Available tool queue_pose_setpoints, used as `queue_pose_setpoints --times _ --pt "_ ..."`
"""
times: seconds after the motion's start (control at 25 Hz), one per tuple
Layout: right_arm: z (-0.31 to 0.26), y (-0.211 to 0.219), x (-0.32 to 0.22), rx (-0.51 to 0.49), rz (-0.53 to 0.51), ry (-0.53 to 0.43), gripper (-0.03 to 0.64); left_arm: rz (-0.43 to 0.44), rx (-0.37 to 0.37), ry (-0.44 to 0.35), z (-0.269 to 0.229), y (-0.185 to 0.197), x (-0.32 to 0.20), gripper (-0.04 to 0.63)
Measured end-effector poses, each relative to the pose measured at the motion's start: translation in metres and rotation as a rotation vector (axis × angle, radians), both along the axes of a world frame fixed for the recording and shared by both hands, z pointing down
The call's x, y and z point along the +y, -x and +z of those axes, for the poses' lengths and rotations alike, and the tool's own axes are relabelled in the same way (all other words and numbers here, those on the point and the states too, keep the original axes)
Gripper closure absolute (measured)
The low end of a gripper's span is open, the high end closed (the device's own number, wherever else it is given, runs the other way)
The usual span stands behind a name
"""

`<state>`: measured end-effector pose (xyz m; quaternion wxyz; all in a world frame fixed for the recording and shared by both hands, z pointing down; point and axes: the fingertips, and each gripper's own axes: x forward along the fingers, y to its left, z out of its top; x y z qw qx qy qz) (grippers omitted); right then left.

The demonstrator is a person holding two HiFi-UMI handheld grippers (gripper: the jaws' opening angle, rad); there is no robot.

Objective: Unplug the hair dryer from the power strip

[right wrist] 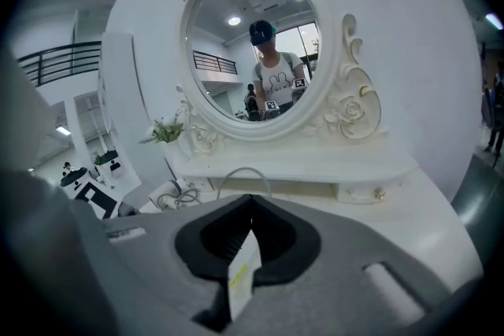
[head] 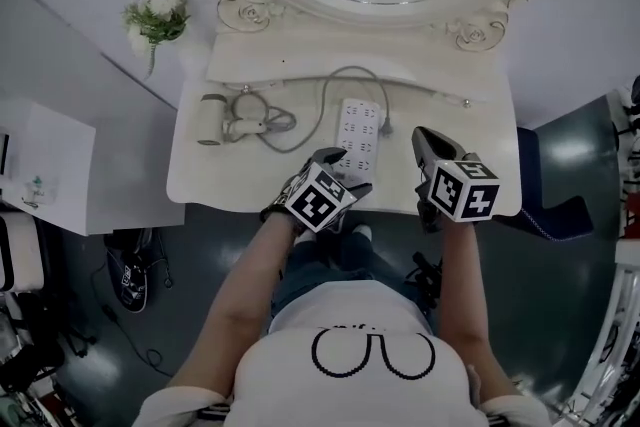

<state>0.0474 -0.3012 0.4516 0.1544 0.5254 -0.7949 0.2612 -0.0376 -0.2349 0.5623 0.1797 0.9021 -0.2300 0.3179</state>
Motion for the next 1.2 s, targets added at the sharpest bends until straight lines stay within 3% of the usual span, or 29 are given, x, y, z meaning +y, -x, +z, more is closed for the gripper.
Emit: queue_pose_setpoints --times 0.08,0.32,0.44,0.48,0.52,0.56,0.6,0.84,1.2 --pt "-0.015 -0.003 0.005 0.001 0.009 -0.068 0.614 -0.071 0.076 -0.040 -0.029 0.004 -0.005 0.242" --pt "-0.040 -0.007 0.013 0.065 -0.022 -0.211 0.614 -0.438 0.372 -0.224 -0.111 0.049 -0.033 0.256" --pt "-0.053 -0.008 0.015 0.060 -0.055 -0.255 0.614 -0.539 0.428 -0.353 -0.147 0.073 -0.042 0.273" --pt "-0.058 -0.008 0.016 0.055 -0.071 -0.277 0.614 -0.595 0.425 -0.410 -0.159 0.083 -0.045 0.304" --pt "-0.063 -0.008 0.016 0.053 -0.088 -0.300 0.614 -0.658 0.420 -0.463 -0.172 0.095 -0.047 0.540" --pt "-0.067 -0.008 0.017 0.054 -0.104 -0.323 0.614 -0.708 0.421 -0.505 -0.183 0.104 -0.047 0.597" --pt "-0.071 -0.008 0.017 0.057 -0.116 -0.344 0.614 -0.733 0.428 -0.539 -0.195 0.108 -0.047 0.598" --pt "-0.095 -0.017 0.023 0.064 -0.132 -0.474 0.615 -0.740 0.366 -0.717 -0.236 0.108 -0.038 0.597" --pt "-0.141 -0.024 0.047 0.092 -0.102 -0.589 0.615 -0.718 0.353 -0.828 -0.270 0.105 -0.018 0.598"
